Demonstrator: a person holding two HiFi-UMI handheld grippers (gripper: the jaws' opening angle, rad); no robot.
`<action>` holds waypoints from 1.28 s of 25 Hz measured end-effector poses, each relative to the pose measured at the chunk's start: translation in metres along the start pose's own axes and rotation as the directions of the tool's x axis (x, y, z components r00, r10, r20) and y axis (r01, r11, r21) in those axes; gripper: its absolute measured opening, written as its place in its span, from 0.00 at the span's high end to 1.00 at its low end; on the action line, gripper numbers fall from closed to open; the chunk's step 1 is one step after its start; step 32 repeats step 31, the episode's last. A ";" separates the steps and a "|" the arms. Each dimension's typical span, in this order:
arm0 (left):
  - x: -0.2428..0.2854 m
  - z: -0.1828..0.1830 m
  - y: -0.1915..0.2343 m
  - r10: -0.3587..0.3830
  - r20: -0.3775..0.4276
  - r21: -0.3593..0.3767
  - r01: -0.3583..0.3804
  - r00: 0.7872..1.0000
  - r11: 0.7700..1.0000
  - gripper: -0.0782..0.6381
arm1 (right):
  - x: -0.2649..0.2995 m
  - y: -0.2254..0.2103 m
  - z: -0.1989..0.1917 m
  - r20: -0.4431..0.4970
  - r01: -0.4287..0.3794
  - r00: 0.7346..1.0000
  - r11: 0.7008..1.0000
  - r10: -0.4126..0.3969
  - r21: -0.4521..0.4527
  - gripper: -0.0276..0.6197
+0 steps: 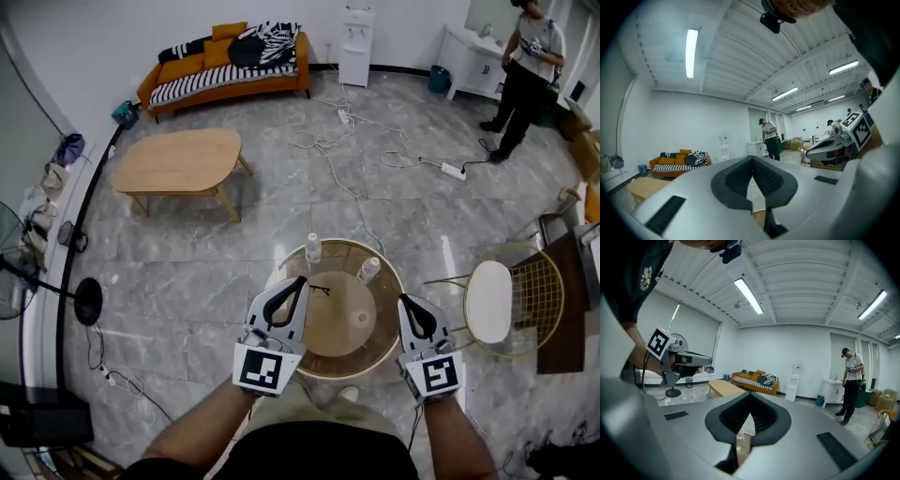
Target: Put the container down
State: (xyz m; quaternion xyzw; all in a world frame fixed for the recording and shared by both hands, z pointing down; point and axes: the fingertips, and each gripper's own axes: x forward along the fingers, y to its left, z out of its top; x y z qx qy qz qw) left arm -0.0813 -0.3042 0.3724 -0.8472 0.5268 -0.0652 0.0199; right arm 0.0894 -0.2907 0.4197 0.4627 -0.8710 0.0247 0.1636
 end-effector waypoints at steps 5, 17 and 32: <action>-0.011 0.020 0.002 -0.003 0.028 0.000 0.003 1.000 1.000 0.87 | -0.008 0.007 0.026 0.068 -0.005 0.998 1.000 0.004 0.019 0.94; -0.018 0.036 -0.007 -0.041 0.037 0.016 0.040 0.998 0.999 0.87 | -0.020 0.010 0.041 0.112 0.008 0.994 0.999 -0.013 0.048 0.94; -0.018 0.041 -0.010 -0.060 0.032 0.027 0.060 0.998 0.998 0.87 | -0.026 0.014 0.044 0.112 -0.002 0.994 0.999 -0.002 0.040 0.94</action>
